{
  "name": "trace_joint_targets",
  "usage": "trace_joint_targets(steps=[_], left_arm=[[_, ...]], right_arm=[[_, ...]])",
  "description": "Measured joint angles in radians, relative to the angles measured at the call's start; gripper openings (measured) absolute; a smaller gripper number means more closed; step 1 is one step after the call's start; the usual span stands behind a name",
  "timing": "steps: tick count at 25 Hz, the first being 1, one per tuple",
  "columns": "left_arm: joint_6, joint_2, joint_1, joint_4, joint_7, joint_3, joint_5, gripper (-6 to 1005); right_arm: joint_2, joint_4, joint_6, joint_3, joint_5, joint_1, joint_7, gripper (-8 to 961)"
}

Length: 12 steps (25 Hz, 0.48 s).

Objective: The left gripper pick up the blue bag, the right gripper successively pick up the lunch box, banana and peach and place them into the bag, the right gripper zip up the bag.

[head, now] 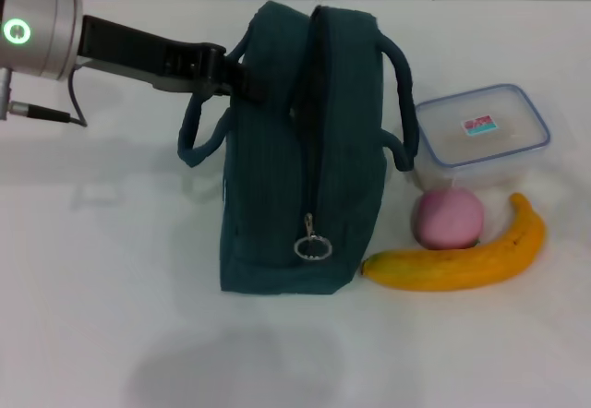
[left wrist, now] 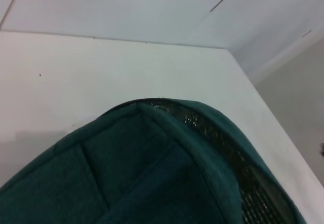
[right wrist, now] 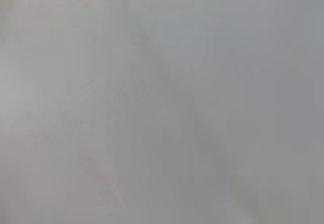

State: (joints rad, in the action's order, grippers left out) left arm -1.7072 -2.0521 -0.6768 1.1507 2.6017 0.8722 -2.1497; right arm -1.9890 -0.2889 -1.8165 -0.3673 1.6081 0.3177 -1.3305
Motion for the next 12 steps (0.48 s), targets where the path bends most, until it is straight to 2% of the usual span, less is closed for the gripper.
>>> trace_joint_targets(steps=[5,12], left_arm=[[0.0,-0.003,0.012,0.002,-0.013,0.0,0.0,50],[-0.001,-0.013,0.019,0.007,-0.045,0.006,0.0,51]], right_arm=[[-0.006,0.12,0.233,0.173,-0.004,-0.015,-0.182,816],[-0.018,0.158,0.459,0.17,0.003,0.016,-0.348,816]])
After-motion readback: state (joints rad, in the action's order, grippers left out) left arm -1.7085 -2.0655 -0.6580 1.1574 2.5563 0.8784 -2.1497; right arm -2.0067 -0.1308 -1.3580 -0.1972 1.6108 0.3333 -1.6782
